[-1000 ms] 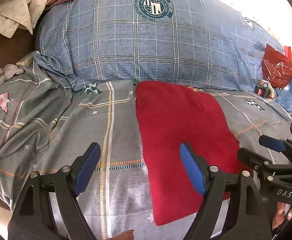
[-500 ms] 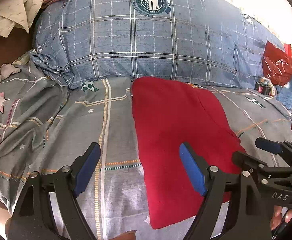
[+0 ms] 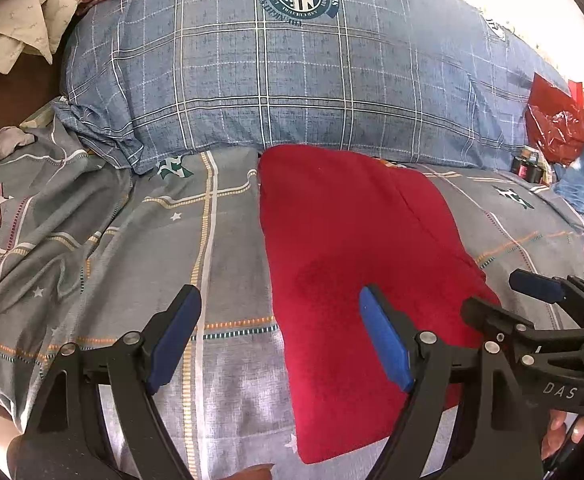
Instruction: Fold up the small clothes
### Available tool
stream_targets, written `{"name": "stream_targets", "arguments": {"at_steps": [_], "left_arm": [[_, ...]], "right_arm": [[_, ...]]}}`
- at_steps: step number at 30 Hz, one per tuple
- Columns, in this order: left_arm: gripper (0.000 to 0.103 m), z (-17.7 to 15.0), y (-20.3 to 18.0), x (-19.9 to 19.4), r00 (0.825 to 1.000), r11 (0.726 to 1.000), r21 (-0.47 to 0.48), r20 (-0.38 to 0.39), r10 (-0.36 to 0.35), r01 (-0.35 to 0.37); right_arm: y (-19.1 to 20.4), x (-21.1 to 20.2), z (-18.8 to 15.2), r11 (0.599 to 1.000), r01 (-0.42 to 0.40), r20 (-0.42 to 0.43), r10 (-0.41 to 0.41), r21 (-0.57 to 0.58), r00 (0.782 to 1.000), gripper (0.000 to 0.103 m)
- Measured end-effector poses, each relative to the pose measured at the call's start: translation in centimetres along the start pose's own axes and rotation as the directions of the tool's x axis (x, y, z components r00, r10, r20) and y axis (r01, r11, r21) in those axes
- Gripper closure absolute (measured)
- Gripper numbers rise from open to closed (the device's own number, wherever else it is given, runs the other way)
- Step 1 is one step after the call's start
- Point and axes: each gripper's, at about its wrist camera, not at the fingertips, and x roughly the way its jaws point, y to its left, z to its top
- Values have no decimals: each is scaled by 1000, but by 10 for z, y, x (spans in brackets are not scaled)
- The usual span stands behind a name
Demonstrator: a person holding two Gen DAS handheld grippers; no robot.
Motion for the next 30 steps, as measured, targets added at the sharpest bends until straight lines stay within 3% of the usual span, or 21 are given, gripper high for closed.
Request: {"name": "stream_targets", "arguments": {"at_steps": [30], "left_arm": [[21, -3, 1, 3, 1000, 1000, 3, -16, -3, 3]], "right_arm": [[0, 7, -2, 1000, -11, -27, 11, 3, 1000, 19]]}}
